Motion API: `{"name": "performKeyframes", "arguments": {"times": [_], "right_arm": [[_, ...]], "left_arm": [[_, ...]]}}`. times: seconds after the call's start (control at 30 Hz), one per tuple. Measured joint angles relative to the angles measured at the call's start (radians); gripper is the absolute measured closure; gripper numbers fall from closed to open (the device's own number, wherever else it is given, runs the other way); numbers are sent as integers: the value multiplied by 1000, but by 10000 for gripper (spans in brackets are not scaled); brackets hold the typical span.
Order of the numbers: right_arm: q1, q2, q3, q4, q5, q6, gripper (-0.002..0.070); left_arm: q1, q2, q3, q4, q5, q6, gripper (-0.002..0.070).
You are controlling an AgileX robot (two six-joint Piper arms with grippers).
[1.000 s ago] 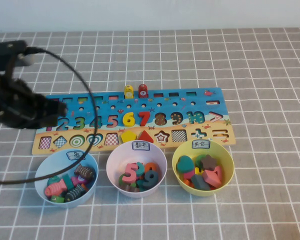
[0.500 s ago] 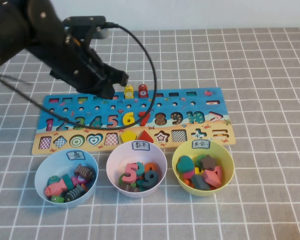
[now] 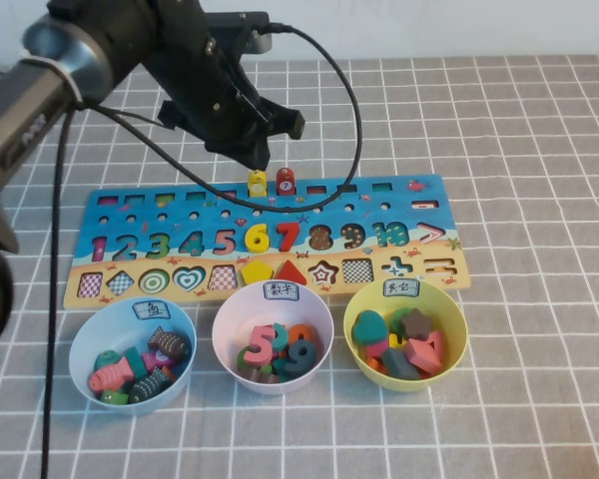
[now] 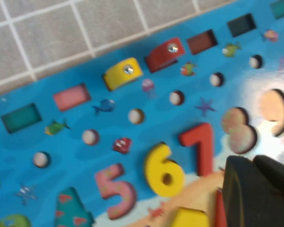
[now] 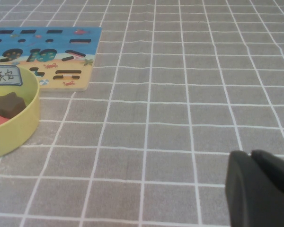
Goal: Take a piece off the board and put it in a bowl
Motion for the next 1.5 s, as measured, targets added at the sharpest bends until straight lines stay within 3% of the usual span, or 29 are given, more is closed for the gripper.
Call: {"name": "performKeyframes", "arguments": {"times": [0.1,0.2,0.37,0.47,1.5], "right_arm": [[0,0,0,0,0,0,694],[0,0,0,0,0,0,694],[0,0,0,0,0,0,694],[0,0,0,0,0,0,694],[0,0,0,0,0,0,694]], "left_arm": [[0,49,-61,37,24,-3,673],[0,91,-93,58,25,-3,610],[0,142,-116,77,18,-64,356],[0,157,-118,99,-7,-139,297],[21,232,-121,125,-136,-216,279]]}}
